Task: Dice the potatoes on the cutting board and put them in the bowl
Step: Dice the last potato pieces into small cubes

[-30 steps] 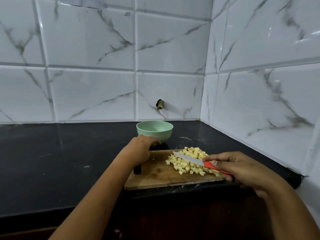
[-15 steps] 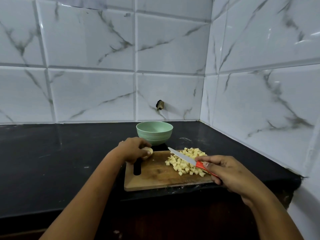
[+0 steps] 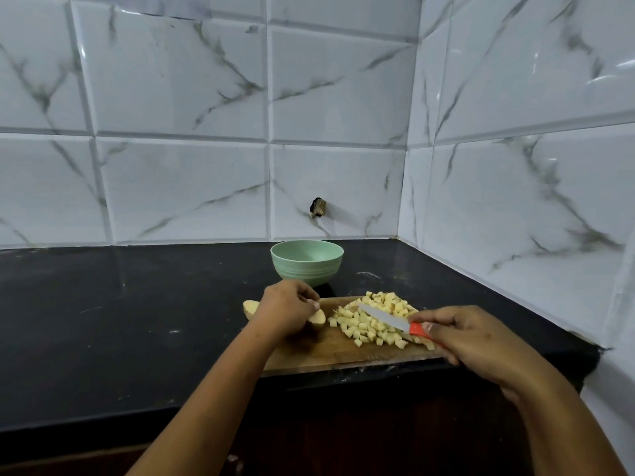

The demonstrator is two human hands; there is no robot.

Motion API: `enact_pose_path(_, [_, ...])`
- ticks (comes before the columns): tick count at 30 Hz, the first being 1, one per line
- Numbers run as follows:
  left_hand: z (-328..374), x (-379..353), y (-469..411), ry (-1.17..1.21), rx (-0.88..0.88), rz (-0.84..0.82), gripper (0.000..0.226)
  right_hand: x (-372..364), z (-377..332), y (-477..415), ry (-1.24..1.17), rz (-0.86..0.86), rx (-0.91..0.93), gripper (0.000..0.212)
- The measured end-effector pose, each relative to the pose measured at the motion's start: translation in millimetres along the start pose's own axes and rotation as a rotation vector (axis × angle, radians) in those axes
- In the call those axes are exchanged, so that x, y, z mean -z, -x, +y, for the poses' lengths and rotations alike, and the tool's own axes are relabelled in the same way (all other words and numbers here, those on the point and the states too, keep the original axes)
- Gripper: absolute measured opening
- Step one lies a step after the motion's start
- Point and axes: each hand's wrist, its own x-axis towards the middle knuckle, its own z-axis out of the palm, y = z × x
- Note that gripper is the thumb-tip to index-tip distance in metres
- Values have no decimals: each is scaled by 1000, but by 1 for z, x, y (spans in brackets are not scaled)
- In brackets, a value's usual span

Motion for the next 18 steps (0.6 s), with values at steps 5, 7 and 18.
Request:
enact_pose_path(5, [4, 3, 19, -83, -16, -61, 29, -10, -7, 8, 79, 130, 122, 24])
enact_pose_path(7, [-3, 11, 26, -48, -21, -159, 36, -25, -12, 14, 188, 182, 191, 31])
enact_pose_path(18, [-8, -8, 37, -337, -101, 48, 53, -71, -30, 16, 682, 125, 193, 34])
